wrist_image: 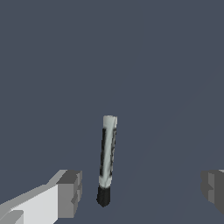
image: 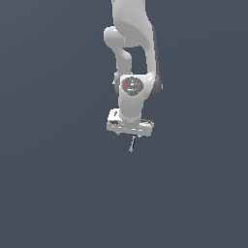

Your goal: Pick up the object and move it to a goal position.

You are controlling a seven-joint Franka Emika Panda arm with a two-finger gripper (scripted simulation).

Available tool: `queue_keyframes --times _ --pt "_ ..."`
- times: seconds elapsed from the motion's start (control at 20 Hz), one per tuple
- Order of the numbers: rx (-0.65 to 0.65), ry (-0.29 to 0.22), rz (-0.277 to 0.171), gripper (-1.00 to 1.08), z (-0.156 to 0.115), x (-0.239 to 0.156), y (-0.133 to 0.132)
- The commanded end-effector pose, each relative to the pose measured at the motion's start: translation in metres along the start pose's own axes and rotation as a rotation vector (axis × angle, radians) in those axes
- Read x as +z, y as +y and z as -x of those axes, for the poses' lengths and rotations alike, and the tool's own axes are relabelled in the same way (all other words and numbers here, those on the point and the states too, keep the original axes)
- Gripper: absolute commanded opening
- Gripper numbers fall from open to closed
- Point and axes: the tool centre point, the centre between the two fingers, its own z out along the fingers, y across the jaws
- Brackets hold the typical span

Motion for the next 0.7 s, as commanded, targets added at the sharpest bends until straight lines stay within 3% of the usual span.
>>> queue_keyframes --times 0.0,0.65 --pt "0.032 0.005 -0.006 1.00 0.006 0.012 -0.009" --pt "0.088 0.012 -0.016 1.00 0.020 0.034 -0.025"
